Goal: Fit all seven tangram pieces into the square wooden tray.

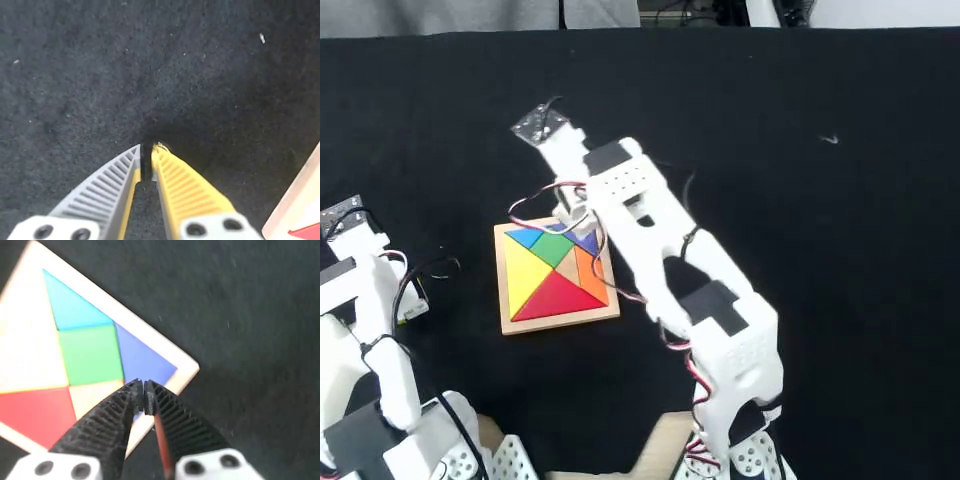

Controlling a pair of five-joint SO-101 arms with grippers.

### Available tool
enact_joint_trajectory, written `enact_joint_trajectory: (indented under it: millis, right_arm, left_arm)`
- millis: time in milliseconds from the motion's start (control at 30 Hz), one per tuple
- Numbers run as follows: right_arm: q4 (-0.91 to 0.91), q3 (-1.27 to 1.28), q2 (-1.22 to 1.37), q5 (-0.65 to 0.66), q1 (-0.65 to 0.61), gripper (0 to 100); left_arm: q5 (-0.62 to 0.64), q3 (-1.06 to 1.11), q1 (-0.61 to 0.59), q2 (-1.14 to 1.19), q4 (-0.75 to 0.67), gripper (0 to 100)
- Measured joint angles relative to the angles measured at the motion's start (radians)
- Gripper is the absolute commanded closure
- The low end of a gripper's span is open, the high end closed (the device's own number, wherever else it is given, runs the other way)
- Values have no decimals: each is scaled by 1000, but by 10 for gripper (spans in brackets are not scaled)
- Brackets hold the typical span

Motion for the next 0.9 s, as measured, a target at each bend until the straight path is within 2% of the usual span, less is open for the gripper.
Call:
enact_joint_trajectory:
  millis: [133,367,500,700,900]
  right_arm:
    - [-58,14,51,-2,-2,988]
    - [-38,-28,98,0,-2,988]
    - [14,-49,75,0,14,988]
    - [166,-51,-103,-2,190,988]
    - [224,14,-348,2,385,988]
  left_arm:
    - [0,0,0,0,0,950]
    - [5,0,3,0,-5,949]
    - [72,-15,114,0,-54,949]
    - [86,-15,365,0,-164,949]
    - [84,-15,381,0,-175,950]
